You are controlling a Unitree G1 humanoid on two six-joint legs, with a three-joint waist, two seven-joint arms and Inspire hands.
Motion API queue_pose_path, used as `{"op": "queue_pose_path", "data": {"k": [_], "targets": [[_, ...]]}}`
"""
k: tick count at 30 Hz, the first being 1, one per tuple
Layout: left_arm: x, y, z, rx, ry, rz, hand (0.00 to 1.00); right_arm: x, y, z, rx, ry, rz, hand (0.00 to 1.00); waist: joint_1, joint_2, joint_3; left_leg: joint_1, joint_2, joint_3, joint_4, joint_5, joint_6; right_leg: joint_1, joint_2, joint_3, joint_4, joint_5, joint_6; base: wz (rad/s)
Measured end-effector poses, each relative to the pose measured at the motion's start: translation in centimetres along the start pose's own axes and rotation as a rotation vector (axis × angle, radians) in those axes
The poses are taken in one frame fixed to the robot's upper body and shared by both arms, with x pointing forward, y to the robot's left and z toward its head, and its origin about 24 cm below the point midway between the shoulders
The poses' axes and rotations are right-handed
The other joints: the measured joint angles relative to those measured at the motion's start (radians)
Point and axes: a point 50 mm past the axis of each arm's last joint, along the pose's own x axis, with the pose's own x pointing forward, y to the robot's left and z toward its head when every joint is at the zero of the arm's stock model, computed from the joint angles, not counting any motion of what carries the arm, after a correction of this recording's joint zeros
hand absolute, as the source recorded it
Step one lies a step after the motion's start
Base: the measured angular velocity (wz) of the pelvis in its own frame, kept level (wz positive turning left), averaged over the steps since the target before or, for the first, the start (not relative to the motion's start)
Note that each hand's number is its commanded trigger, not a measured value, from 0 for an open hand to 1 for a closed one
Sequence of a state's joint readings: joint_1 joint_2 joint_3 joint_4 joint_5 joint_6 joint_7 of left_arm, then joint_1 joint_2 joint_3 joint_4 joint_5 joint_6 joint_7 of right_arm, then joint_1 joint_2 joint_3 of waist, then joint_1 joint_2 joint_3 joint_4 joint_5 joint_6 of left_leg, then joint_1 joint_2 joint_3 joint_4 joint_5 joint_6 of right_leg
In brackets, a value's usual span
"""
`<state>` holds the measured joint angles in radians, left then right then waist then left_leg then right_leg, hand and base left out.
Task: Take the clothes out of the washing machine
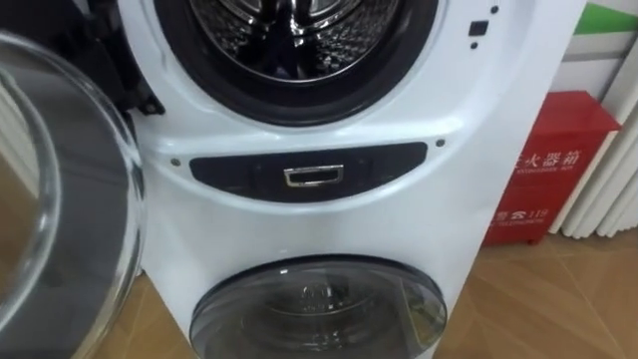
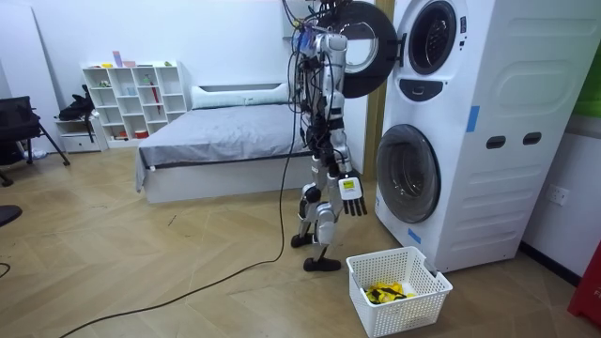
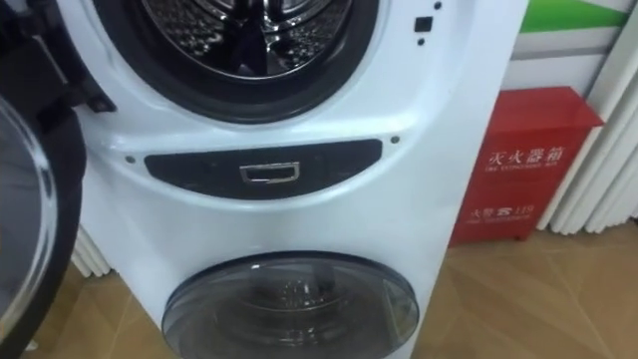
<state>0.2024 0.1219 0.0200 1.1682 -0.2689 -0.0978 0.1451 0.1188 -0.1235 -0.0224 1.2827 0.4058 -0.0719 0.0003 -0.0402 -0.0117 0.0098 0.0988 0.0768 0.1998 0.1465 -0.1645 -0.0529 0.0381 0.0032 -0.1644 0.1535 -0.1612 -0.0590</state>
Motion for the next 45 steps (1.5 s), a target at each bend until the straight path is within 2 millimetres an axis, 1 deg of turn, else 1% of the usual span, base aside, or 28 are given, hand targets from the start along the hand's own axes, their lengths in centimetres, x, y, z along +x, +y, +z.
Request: {"op": "queue_pose_path", "data": {"k": [3, 6, 8, 10, 11, 12, 13, 15, 16, 17, 18, 19, 21, 22, 23, 25, 26, 27, 29, 30, 31, 32, 34, 37, 39, 41, 43, 45], "targets": [[-0.1, 0.5, -0.5, -0.017, 0.015, 0.021, 0.0, 0.0, 0.0, -0.2, -0.016, 0.009, 0.004, 0.0, 0.02, -0.008, 0.0011, -0.002, 0.006, -0.007, 0.028, -0.017, -0.006, 0.001, 0.003, 0.003, 0.02, -0.014, -0.001, 0.0], [-0.1, 1.1, -0.6, -0.034, 0.014, 0.042, 0.0, 0.0, 0.1, -0.2, -0.039, 0.014, 0.022, 0.0, 0.03, -0.004, 0.0001, -0.047, 0.034, -0.012, 0.137, -0.061, -0.017, -0.004, 0.022, -0.001, 0.035, -0.021, -0.012, -0.03], [0.0, 1.7, -0.3, -0.033, 0.006, 0.055, 0.0, 0.0, 0.3, 0.0, -0.068, 0.006, 0.041, 0.0, 0.041, -0.01, 0.0, -0.083, 0.048, -0.031, 0.21, -0.071, -0.024, -0.005, 0.031, -0.003, 0.033, -0.018, -0.022, -0.12], [0.0, 1.2, 0.2, -0.033, -0.006, 0.038, 0.0, 0.1, 0.3, 0.5, -0.099, -0.005, 0.041, 0.0, 0.044, -0.009, 0.0, -0.117, 0.057, -0.081, 0.267, -0.076, -0.024, -0.021, 0.037, -0.007, 0.035, -0.009, -0.039, -0.17], [0.1, 1.0, 0.2, -0.034, -0.005, 0.032, 0.0, 0.1, 0.1, 0.7, -0.107, -0.009, 0.037, 0.0, 0.045, -0.006, 0.0012, -0.123, 0.065, -0.081, 0.3, -0.086, -0.02, -0.021, 0.04, -0.014, 0.036, -0.007, -0.043, -0.43], [-0.1, 0.7, -0.4, -0.026, 0.018, 0.021, 0.0, 0.1, -0.4, 1.0, -0.123, -0.018, 0.018, 0.0, 0.052, 0.014, 0.0035, -0.129, 0.09, -0.079, 0.414, -0.116, -0.017, -0.02, 0.052, -0.044, 0.039, -0.005, -0.05, -0.58], [-0.2, 0.4, -0.9, -0.01, 0.039, 0.007, 0.0, 0.1, -0.7, 1.3, -0.139, -0.031, 0.006, 0.0, 0.038, 0.04, 0.0044, -0.122, 0.107, -0.089, 0.512, -0.13, -0.022, -0.02, 0.065, -0.064, 0.045, -0.004, -0.053, -0.53], [0.1, -0.1, 0.3, 0.011, 0.022, -0.01, 0.0, 0.1, -0.7, 1.4, -0.133, -0.032, -0.011, 0.0, -0.003, 0.056, 0.0016, -0.1, 0.103, -0.115, 0.567, -0.13, -0.026, -0.034, 0.069, -0.102, 0.064, -0.005, -0.056, 0.22], [0.3, -0.5, 1.6, 0.033, -0.014, -0.024, 0.0, 0.1, -0.8, 1.2, -0.098, -0.03, -0.018, 0.0, -0.025, 0.059, 0.0018, -0.065, 0.102, -0.123, 0.519, -0.131, -0.029, -0.057, 0.067, -0.13, 0.086, -0.004, -0.056, 0.52], [0.4, -0.7, 2.1, 0.035, -0.03, -0.03, 0.0, 0.1, -0.9, 1.0, -0.077, -0.026, -0.025, 0.0, -0.035, 0.059, 0.0016, -0.045, 0.103, -0.123, 0.472, -0.147, -0.044, -0.065, 0.067, -0.139, 0.095, -0.004, -0.056, 0.48], [0.7, -1.3, 3.9, 0.037, -0.076, -0.044, 0.0, 0.1, -0.7, 1.3, -0.057, -0.034, -0.028, 0.0, -0.043, 0.061, 0.0019, -0.003, 0.104, -0.12, 0.345, -0.188, -0.054, -0.093, 0.066, -0.149, 0.116, -0.001, -0.055, 0.31], [0.7, -2.0, 5.6, 0.053, -0.132, -0.064, 0.0, 0.1, -0.7, 1.6, -0.05, -0.045, -0.031, 0.0, -0.042, 0.063, 0.0012, 0.039, 0.101, -0.119, 0.235, -0.212, -0.05, -0.127, 0.06, -0.157, 0.148, 0.0, -0.053, 0.24], [0.7, -2.8, 7.1, 0.077, -0.18, -0.086, 0.0, 0.2, -0.7, 1.9, -0.041, -0.055, -0.037, 0.0, -0.033, 0.056, 0.0027, 0.065, 0.086, -0.108, 0.128, -0.226, -0.034, -0.174, 0.045, -0.159, 0.184, 0.011, -0.042, 0.0], [0.7, -3.0, 7.2, 0.089, -0.183, -0.094, 0.0, 0.2, -0.5, 2.1, -0.03, -0.067, -0.039, 0.0, -0.03, 0.052, 0.0042, 0.052, 0.071, -0.094, 0.111, -0.22, 0.006, -0.197, 0.031, -0.156, 0.189, 0.039, -0.036, -0.18], [0.7, -3.0, 7.1, 0.095, -0.18, -0.094, 0.0, 0.2, -0.5, 2.1, -0.03, -0.067, -0.039, 0.0, -0.027, 0.049, 0.0022, 0.046, 0.061, -0.093, 0.108, -0.211, 0.016, -0.2, 0.025, -0.154, 0.18, 0.06, -0.032, -0.19], [0.7, -2.7, 5.5, 0.106, -0.135, -0.088, 0.0, 0.0, -0.9, 1.2, -0.026, -0.048, -0.047, 0.0, -0.033, 0.043, -0.0021, 0.027, 0.019, -0.093, 0.107, -0.183, 0.055, -0.183, 0.003, -0.136, 0.103, 0.139, -0.002, -0.09], [0.7, -2.6, 5.4, 0.105, -0.133, -0.086, 0.0, 0.0, -1.0, 1.2, -0.022, -0.046, -0.049, 0.0, -0.033, 0.042, -0.0021, 0.022, 0.008, -0.091, 0.107, -0.175, 0.065, -0.18, -0.005, -0.134, 0.086, 0.159, 0.004, 0.0], [0.6, -2.2, 4.5, 0.098, -0.109, -0.077, 0.0, -0.1, -1.3, 0.7, 0.002, -0.034, -0.055, 0.0, -0.035, 0.043, -0.0022, 0.014, -0.012, -0.088, 0.107, -0.16, 0.083, -0.174, -0.022, -0.125, 0.059, 0.194, 0.02, 0.07], [0.5, -1.5, 2.8, 0.069, -0.062, -0.055, 0.0, -0.3, -1.8, -0.5, 0.04, 0.0, -0.072, 0.0, -0.037, 0.044, -0.0032, 0.008, -0.039, -0.088, 0.106, -0.143, 0.108, -0.172, -0.042, -0.093, 0.055, 0.223, 0.051, 0.13], [0.5, -1.0, 1.8, 0.06, -0.022, -0.03, 0.0, -0.4, -2.1, -1.1, 0.064, 0.024, -0.081, 0.0, -0.038, 0.048, -0.0034, 0.005, -0.044, -0.088, 0.106, -0.135, 0.119, -0.172, -0.062, -0.081, 0.104, 0.205, 0.075, 0.18], [0.3, -0.4, 0.9, 0.042, 0.009, 0.0, 0.0, -0.5, -2.4, -1.5, 0.11, 0.04, -0.095, 0.0, -0.038, 0.052, -0.0059, 0.005, -0.045, -0.087, 0.103, -0.126, 0.125, -0.155, -0.071, -0.069, 0.17, 0.156, 0.091, 0.19], [0.3, -0.2, 0.7, 0.033, 0.016, 0.01, 0.0, -0.5, -2.4, -1.6, 0.117, 0.045, -0.099, 0.0, -0.037, 0.053, -0.0062, 0.006, -0.047, -0.085, 0.099, -0.124, 0.126, -0.142, -0.075, -0.055, 0.196, 0.13, 0.092, 0.11], [0.3, 0.9, 0.3, -0.031, 0.029, 0.064, 0.0, -0.5, -2.5, -1.6, 0.119, 0.045, -0.106, 0.0, -0.026, 0.049, -0.0051, 0.008, -0.058, -0.07, 0.079, -0.102, 0.125, -0.072, -0.088, -0.019, 0.224, 0.049, 0.109, -0.03], [0.4, 2.3, 1.0, -0.145, 0.008, 0.137, 0.0, -0.4, -2.5, -1.3, 0.111, 0.038, -0.093, 0.0, -0.005, 0.038, -0.005, 0.006, -0.074, -0.058, 0.075, -0.093, 0.116, -0.022, -0.077, 0.015, 0.125, 0.029, 0.111, -0.21], [0.5, 3.1, 2.0, -0.223, -0.03, 0.17, 0.0, -0.4, -2.4, -0.9, 0.094, 0.029, -0.086, 0.0, -0.002, 0.042, -0.0048, 0.006, -0.07, -0.052, 0.075, -0.084, 0.1, -0.008, -0.065, 0.028, 0.087, 0.031, 0.092, -0.16], [0.5, 4.1, 4.4, -0.305, -0.125, 0.2, 0.0, -0.4, -2.5, -0.6, 0.092, 0.018, -0.085, 0.0, 0.008, 0.044, -0.0044, 0.007, -0.068, -0.05, 0.073, -0.078, 0.095, -0.004, -0.055, 0.03, 0.067, 0.034, 0.087, -0.05], [0.4, 6.0, 7.9, -0.402, -0.254, 0.234, 0.0, -0.3, -3.0, 0.4, 0.113, -0.018, -0.099, 0.0, 0.026, 0.05, -0.0067, 0.019, -0.066, -0.048, 0.049, -0.063, 0.09, -0.004, -0.049, 0.038, 0.062, 0.036, 0.08, -0.08], [0.2, 7.7, 9.9, -0.459, -0.316, 0.275, 0.0, -0.2, -3.5, 1.4, 0.116, -0.06, -0.108, 0.0, 0.024, 0.059, -0.0081, 0.015, -0.059, -0.048, 0.048, -0.062, 0.087, -0.003, -0.04, 0.039, 0.048, 0.04, 0.074, -0.03]]}}
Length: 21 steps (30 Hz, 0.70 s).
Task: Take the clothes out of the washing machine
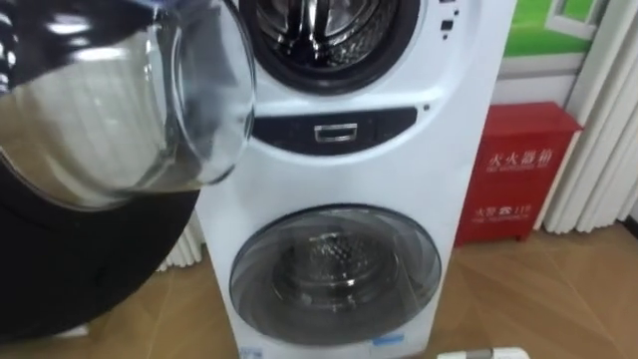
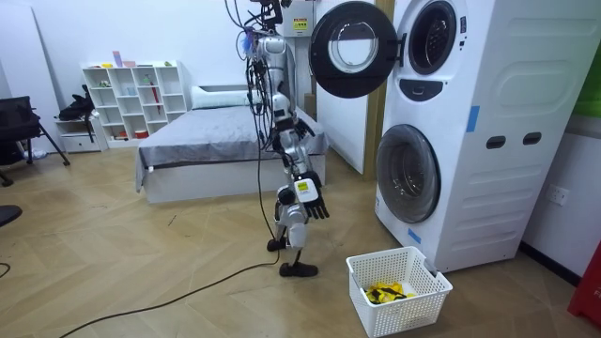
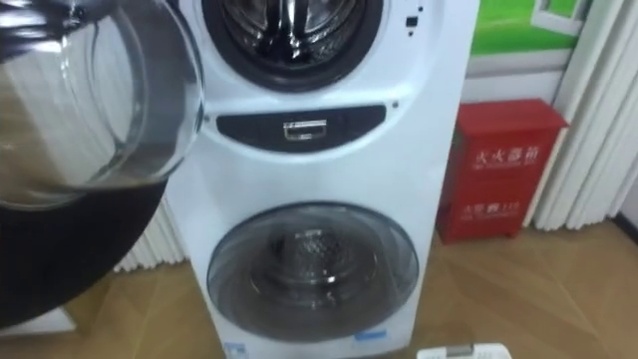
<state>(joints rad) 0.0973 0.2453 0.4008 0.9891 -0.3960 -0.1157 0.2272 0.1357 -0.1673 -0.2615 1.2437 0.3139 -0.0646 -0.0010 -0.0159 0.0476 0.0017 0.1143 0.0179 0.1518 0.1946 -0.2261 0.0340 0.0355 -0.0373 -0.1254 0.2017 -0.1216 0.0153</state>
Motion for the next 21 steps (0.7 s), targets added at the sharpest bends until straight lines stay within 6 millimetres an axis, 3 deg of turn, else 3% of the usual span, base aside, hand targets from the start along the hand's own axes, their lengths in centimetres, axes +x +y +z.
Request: {"op": "queue_pose_path", "data": {"k": [1, 2, 4, 5, 8, 10, 11, 13, 15, 17, 21], "targets": [[0.4, 0.4, 1.8, -0.057, -0.049, 0.021, 0.0, 0.0, -0.2, 0.4, -0.005, -0.021, -0.006, 0.0, 0.004, 0.016, -0.0059, -0.001, 0.004, 0.001, -0.001, -0.002, -0.004, 0.0, 0.005, -0.002, -0.003, 0.002, -0.003, -0.03], [0.6, 0.4, 2.8, -0.074, -0.078, 0.029, 0.0, 0.0, -0.3, 0.4, -0.01, -0.022, -0.01, 0.0, 0.003, 0.016, -0.0061, 0.0, 0.005, 0.0, -0.004, -0.002, -0.005, 0.001, 0.007, -0.004, -0.004, 0.003, -0.005, 0.03], [1.0, 0.8, 7.1, -0.136, -0.201, 0.046, 0.0, 0.0, -0.6, 0.5, -0.029, -0.024, -0.015, 0.0, 0.013, 0.019, -0.0064, 0.002, 0.008, -0.004, -0.019, 0.004, -0.013, 0.003, 0.013, -0.005, -0.016, 0.004, -0.009, 0.04], [1.0, 0.9, 8.0, -0.149, -0.228, 0.046, 0.0, 0.0, -0.7, 0.5, -0.029, -0.025, -0.014, 0.0, 0.015, 0.023, -0.0051, 0.002, 0.009, -0.006, -0.021, 0.004, -0.014, 0.003, 0.014, -0.005, -0.017, 0.004, -0.01, 0.07], [0.9, 0.6, 12.4, -0.202, -0.351, 0.036, 0.0, -0.1, -1.5, 0.2, 0.004, -0.02, -0.037, 0.0, 0.021, 0.043, -0.0017, 0.001, 0.009, -0.021, -0.027, 0.004, -0.014, 0.006, 0.014, -0.015, -0.02, 0.002, -0.008, 0.12], [-0.5, -0.1, 17.2, -0.248, -0.505, 0.006, 0.0, -0.1, -1.8, 0.2, 0.022, -0.021, -0.047, 0.0, 0.025, 0.053, 0.0034, -0.007, 0.007, -0.029, -0.032, 0.004, -0.014, 0.0, 0.013, -0.016, -0.021, 0.0, -0.006, 0.12], [-0.9, -0.3, 18.5, -0.256, -0.549, -0.005, 0.0, -0.1, -1.8, 0.2, 0.023, -0.021, -0.047, 0.0, 0.027, 0.053, 0.0038, -0.009, 0.007, -0.032, -0.033, 0.004, -0.014, -0.001, 0.013, -0.016, -0.023, 0.0, -0.006, 0.12], [-3.1, -0.6, 23.4, -0.285, -0.722, -0.041, 0.0, -0.1, -1.7, 0.2, 0.001, -0.02, -0.036, 0.0, 0.026, 0.056, 0.0002, -0.014, 0.006, -0.036, -0.036, 0.004, -0.014, 0.0, 0.014, -0.015, -0.034, 0.0, -0.006, 0.05], [-5.0, -1.4, 26.3, -0.325, -0.831, -0.088, 0.0, -0.1, -1.6, 0.3, -0.016, -0.021, -0.024, 0.0, 0.023, 0.062, 0.0025, -0.014, 0.006, -0.042, -0.036, 0.004, -0.014, 0.003, 0.014, -0.016, -0.034, 0.0, -0.006, 0.07], [-6.2, -1.5, 28.1, -0.329, -0.904, -0.128, 0.0, -0.1, -1.4, 0.4, -0.029, -0.026, -0.009, 0.0, 0.019, 0.069, 0.0018, -0.014, 0.006, -0.042, -0.035, 0.004, -0.014, 0.003, 0.014, -0.016, -0.034, -0.001, -0.004, 0.02], [-9.6, -3.1, 30.8, -0.359, -1.029, -0.226, 0.0, -0.1, -1.0, 0.3, -0.038, -0.013, 0.007, 0.0, 0.016, 0.06, 0.0067, -0.017, 0.004, -0.048, -0.032, 0.004, -0.013, 0.005, 0.01, -0.029, -0.034, -0.001, -0.003, 0.08]]}}
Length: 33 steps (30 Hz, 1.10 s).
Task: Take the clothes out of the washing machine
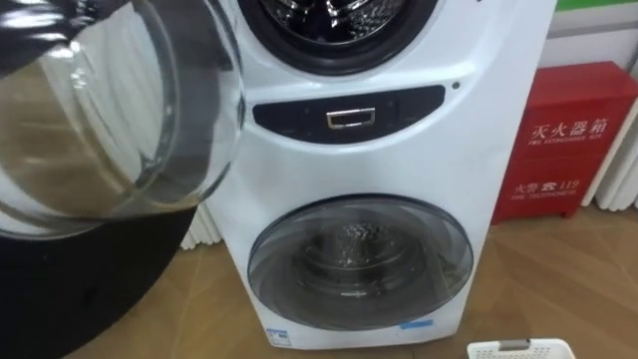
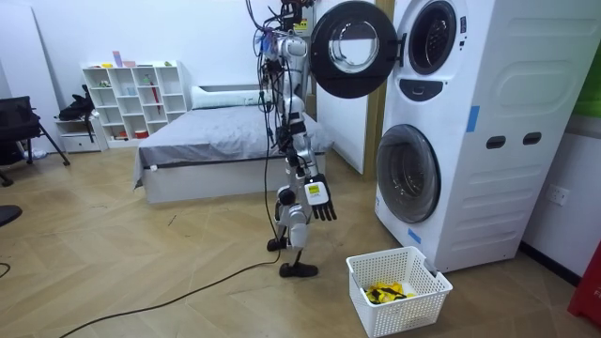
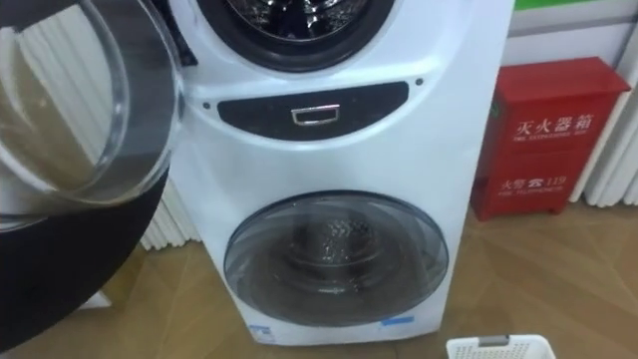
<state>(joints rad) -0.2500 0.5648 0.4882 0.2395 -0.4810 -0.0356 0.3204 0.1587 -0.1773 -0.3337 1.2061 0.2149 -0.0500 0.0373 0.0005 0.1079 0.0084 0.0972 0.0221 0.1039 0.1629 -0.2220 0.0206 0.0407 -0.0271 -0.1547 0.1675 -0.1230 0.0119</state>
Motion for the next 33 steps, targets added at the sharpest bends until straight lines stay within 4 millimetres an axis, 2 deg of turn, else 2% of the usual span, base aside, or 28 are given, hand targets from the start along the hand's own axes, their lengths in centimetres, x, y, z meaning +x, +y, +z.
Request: {"op": "queue_pose_path", "data": {"k": [2, 5, 7, 8, 10, 13, 18, 20, 23, 27, 33], "targets": [[0.1, -1.2, 1.1, -0.05, -0.027, -0.039, 0.0, 0.1, 0.2, 0.2, -0.014, 0.001, 0.012, 0.0, -0.021, -0.006, 0.0002, -0.001, -0.001, -0.003, 0.001, 0.0, 0.0, 0.004, -0.002, -0.003, 0.0, -0.003, 0.001, 0.09], [-1.1, -4.4, 2.7, -0.115, -0.076, -0.191, 0.0, 0.1, 0.9, 0.1, -0.04, 0.019, 0.036, 0.0, -0.052, -0.022, -0.0025, 0.002, -0.002, -0.012, 0.001, 0.0, 0.0, 0.011, -0.003, -0.013, -0.002, -0.007, 0.002, 0.09], [-3.3, -7.5, 3.1, -0.183, -0.085, -0.348, 0.0, 0.1, 1.6, -0.1, -0.05, 0.038, 0.056, 0.0, -0.069, -0.028, 0.0014, 0.001, -0.002, -0.012, 0.003, 0.0, 0.0, 0.011, -0.003, -0.012, -0.001, -0.008, 0.002, 0.0], [-4.1, -8.3, 3.1, -0.212, -0.084, -0.383, 0.0, 0.1, 1.8, -0.1, -0.046, 0.044, 0.064, 0.0, -0.074, -0.03, 0.0016, 0.001, -0.002, -0.012, 0.003, 0.0, 0.0, 0.011, -0.003, -0.012, -0.001, -0.008, 0.002, 0.0], [-7.0, -9.9, 2.6, -0.301, -0.047, -0.451, 0.0, 0.1, 2.6, -0.7, -0.033, 0.069, 0.086, 0.0, -0.087, -0.039, 0.0043, -0.003, -0.003, -0.012, 0.0, 0.0, 0.0, 0.011, -0.003, -0.014, -0.011, -0.008, 0.002, 0.0], [-10.3, -11.5, 1.7, -0.343, 0.011, -0.619, 0.0, 0.1, 3.0, -0.7, -0.065, 0.077, 0.099, 0.0, -0.095, -0.05, 0.0012, -0.008, -0.003, -0.012, 0.001, 0.0, 0.0, 0.011, -0.005, -0.018, -0.017, -0.008, 0.002, 0.06], [-13.6, -14.2, 0.5, -0.389, 0.104, -0.816, 0.0, 0.2, 4.1, 0.0, -0.124, 0.061, 0.135, 0.0, -0.108, -0.064, -0.0068, -0.008, -0.002, -0.01, 0.003, 0.0, 0.0, 0.012, -0.005, -0.022, -0.019, -0.008, 0.003, 0.0], [-14.2, -14.7, 0.2, -0.403, 0.125, -0.839, 0.0, 0.2, 4.3, 0.2, -0.127, 0.059, 0.138, 0.0, -0.117, -0.064, -0.0063, -0.001, -0.002, -0.011, 0.002, 0.0, 0.0, 0.017, -0.006, -0.028, -0.019, -0.008, 0.003, 0.06], [-15.9, -15.0, -1.6, -0.383, 0.202, -0.913, 0.0, 0.3, 4.4, 0.2, -0.132, 0.059, 0.141, 0.0, -0.129, -0.066, -0.0055, 0.005, 0.0, -0.009, 0.002, 0.0, 0.0, 0.028, -0.006, -0.037, -0.019, -0.008, 0.003, 0.07], [-19.2, -16.1, -4.4, -0.341, 0.385, -1.058, 0.0, 0.3, 4.8, 0.6, -0.138, 0.056, 0.144, 0.0, -0.14, -0.07, -0.002, 0.001, 0.0, -0.007, 0.004, 0.0, 0.0, 0.024, -0.006, -0.036, -0.019, -0.008, 0.003, -0.01], [-20.3, -16.6, -5.1, -0.309, 0.421, -1.119, 0.0, 0.4, 5.0, 0.5, -0.138, 0.068, 0.151, 0.0, -0.165, -0.077, 0.0024, 0.006, 0.002, 0.007, 0.003, 0.0, -0.001, 0.024, 0.0, -0.013, -0.019, -0.011, -0.002, -0.08]]}}
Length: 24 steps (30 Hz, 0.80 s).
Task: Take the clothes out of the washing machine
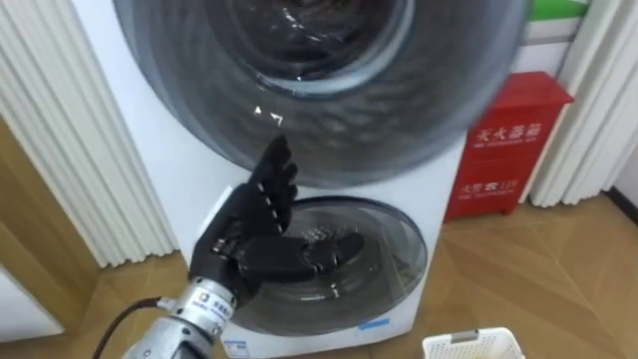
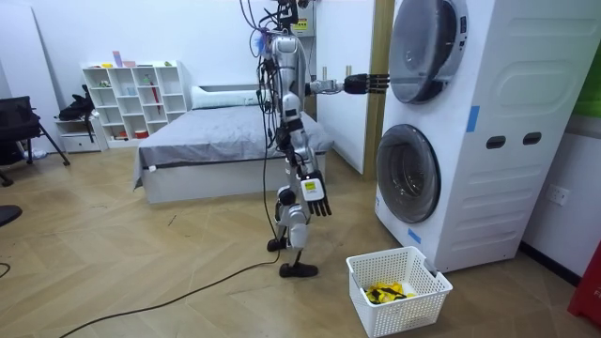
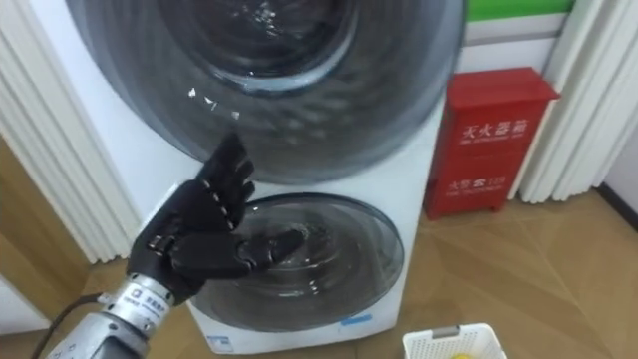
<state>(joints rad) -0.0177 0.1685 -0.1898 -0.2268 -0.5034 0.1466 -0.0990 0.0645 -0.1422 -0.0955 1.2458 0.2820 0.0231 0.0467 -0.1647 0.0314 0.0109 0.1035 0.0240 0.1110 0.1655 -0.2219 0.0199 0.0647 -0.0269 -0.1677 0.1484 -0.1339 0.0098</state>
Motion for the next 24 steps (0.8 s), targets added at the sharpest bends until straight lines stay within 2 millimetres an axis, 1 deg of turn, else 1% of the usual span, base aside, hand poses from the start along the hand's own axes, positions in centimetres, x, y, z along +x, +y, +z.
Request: {"op": "queue_pose_path", "data": {"k": [2, 5, 7, 8, 9, 10, 11, 12, 13, 14, 15, 16, 17, 18, 19, 21, 22, 23, 24], "targets": [[-0.1, 0.1, -0.8, 0.028, 0.034, 0.009, 0.0, 0.0, 0.0, -0.2, -0.003, 0.004, 0.001, 0.0, 0.0, 0.0, 0.0, 0.002, 0.0, 0.0, 0.0, 0.0, 0.0, 0.002, 0.0, -0.001, 0.001, 0.0, 0.0, 0.0], [-0.9, 1.3, -3.2, 0.055, 0.122, 0.071, 0.0, 0.0, 0.0, -0.2, -0.007, 0.002, 0.001, 0.0, 0.008, -0.003, 0.0023, 0.007, 0.001, 0.008, -0.002, 0.0, -0.001, 0.001, 0.0, 0.002, 0.001, -0.001, -0.002, -0.06], [-2.8, 3.1, -7.0, 0.123, 0.292, 0.171, 0.0, 0.0, 0.1, -0.1, -0.014, -0.001, 0.002, 0.0, 0.013, -0.01, 0.0032, 0.012, 0.002, 0.015, -0.002, 0.0, -0.001, 0.004, 0.0, 0.002, 0.002, -0.005, -0.003, -0.08], [-3.6, 3.6, -8.2, 0.145, 0.348, 0.2, 0.0, 0.0, 0.2, -0.1, -0.02, 0.0, 0.003, 0.0, 0.013, -0.012, 0.0031, 0.012, 0.002, 0.016, -0.002, 0.0, -0.001, 0.005, 0.0, 0.002, 0.002, -0.005, -0.003, 0.0], [-5.5, 4.7, -10.9, 0.189, 0.474, 0.255, 0.0, 0.0, 0.2, -0.2, -0.019, -0.001, 0.005, 0.0, 0.016, -0.017, 0.0029, 0.012, 0.002, 0.017, -0.002, 0.001, -0.001, 0.005, 0.001, 0.002, 0.002, -0.005, -0.004, 0.0], [-7.9, 5.7, -13.5, 0.239, 0.62, 0.307, 0.0, 0.0, 0.3, -0.2, -0.019, -0.002, 0.006, 0.0, 0.027, -0.021, 0.0017, 0.013, 0.002, 0.021, -0.002, 0.001, -0.001, 0.004, 0.001, 0.002, 0.001, -0.006, -0.004, -0.05], [-9.3, 6.2, -14.7, 0.268, 0.697, 0.332, 0.0, 0.0, 0.3, -0.4, -0.018, -0.002, 0.006, 0.0, 0.032, -0.021, -0.001, 0.013, 0.002, 0.022, -0.002, 0.001, -0.001, 0.004, 0.001, 0.001, 0.0, -0.006, -0.005, 0.0], [-12.4, 7.0, -16.5, 0.319, 0.831, 0.386, 0.0, -0.1, 0.3, -0.8, -0.012, 0.001, 0.005, 0.0, 0.036, -0.033, -0.0048, 0.015, 0.003, 0.021, -0.001, 0.001, -0.001, 0.003, 0.002, 0.0, 0.0, -0.009, -0.006, 0.07], [-15.8, 8.0, -18.0, 0.339, 0.958, 0.459, 0.0, -0.2, 0.4, -1.3, -0.004, 0.01, 0.005, 0.0, 0.054, -0.044, -0.0073, 0.014, 0.005, 0.021, -0.002, 0.0, -0.001, 0.004, 0.004, -0.004, 0.001, -0.01, -0.006, 0.07], [-17.3, 8.4, -18.6, 0.344, 1.017, 0.497, 0.0, -0.2, 0.3, -1.5, -0.002, 0.014, 0.003, 0.0, 0.063, -0.05, -0.0084, 0.015, 0.006, 0.021, -0.002, 0.0, -0.002, 0.003, 0.005, -0.004, 0.001, -0.01, -0.006, 0.03], [-20.9, 9.2, -19.4, 0.345, 1.139, 0.601, 0.0, -0.3, 0.2, -1.8, -0.001, 0.021, 0.0, 0.0, 0.074, -0.053, -0.0096, 0.014, 0.013, 0.021, -0.001, -0.006, -0.012, 0.003, 0.011, -0.007, 0.0, -0.01, -0.007, -0.06], [-24.3, 9.9, -19.5, 0.348, 1.235, 0.708, 0.0, -0.3, 0.2, -2.0, -0.001, 0.025, 0.002, 0.0, 0.088, -0.062, -0.0128, 0.021, 0.018, 0.025, -0.004, -0.009, -0.015, 0.004, 0.016, -0.004, 0.001, -0.01, -0.007, -0.1], [-25.7, 10.0, -19.5, 0.353, 1.278, 0.749, 0.0, -0.3, 0.2, -2.1, -0.002, 0.028, 0.001, 0.0, 0.092, -0.067, -0.0115, 0.027, 0.019, 0.03, -0.005, -0.01, -0.016, 0.007, 0.017, -0.001, 0.001, -0.01, -0.007, -0.13], [-28.2, 10.0, -19.5, 0.365, 1.354, 0.823, 0.0, -0.3, 0.1, -2.1, -0.005, 0.027, -0.002, 0.0, 0.11, -0.064, -0.0086, 0.039, 0.022, 0.032, -0.007, -0.014, -0.02, 0.018, 0.02, 0.002, 0.0, -0.009, -0.008, -0.15], [-30.1, 9.7, -19.5, 0.372, 1.418, 0.871, 0.0, -0.4, -0.2, -2.4, -0.005, 0.031, -0.011, 0.0, 0.125, -0.055, -0.0047, 0.055, 0.023, 0.039, -0.014, -0.019, -0.02, 0.026, 0.021, 0.005, -0.001, -0.009, -0.008, -0.12], [-32.1, 8.7, -19.7, 0.372, 1.491, 0.902, 0.0, -0.4, -0.1, -2.4, -0.003, 0.018, -0.01, 0.0, 0.137, -0.039, -0.0048, 0.063, 0.026, 0.044, -0.023, -0.03, -0.018, 0.035, 0.024, 0.006, -0.001, -0.01, -0.007, -0.09], [-32.5, 8.4, -19.9, 0.372, 1.507, 0.905, 0.0, -0.4, 0.0, -2.3, -0.001, 0.013, -0.009, 0.0, 0.139, -0.038, -0.0041, 0.062, 0.026, 0.044, -0.023, -0.031, -0.017, 0.039, 0.023, 0.006, -0.001, -0.01, -0.007, 0.0], [-32.9, 7.9, -20.1, 0.36, 1.523, 0.914, 0.0, -0.4, -0.1, -2.3, 0.005, 0.011, -0.01, 0.0, 0.143, -0.037, -0.0016, 0.061, 0.025, 0.041, -0.022, -0.031, -0.016, 0.039, 0.021, 0.004, -0.001, -0.01, -0.006, 0.03], [-32.8, 7.4, -20.3, 0.347, 1.527, 0.912, 0.0, -0.4, -0.1, -2.4, 0.014, 0.014, -0.012, 0.0, 0.144, -0.034, -0.0019, 0.06, 0.021, 0.038, -0.021, -0.031, -0.016, 0.04, 0.019, 0.003, -0.001, -0.011, -0.006, 0.03]]}}
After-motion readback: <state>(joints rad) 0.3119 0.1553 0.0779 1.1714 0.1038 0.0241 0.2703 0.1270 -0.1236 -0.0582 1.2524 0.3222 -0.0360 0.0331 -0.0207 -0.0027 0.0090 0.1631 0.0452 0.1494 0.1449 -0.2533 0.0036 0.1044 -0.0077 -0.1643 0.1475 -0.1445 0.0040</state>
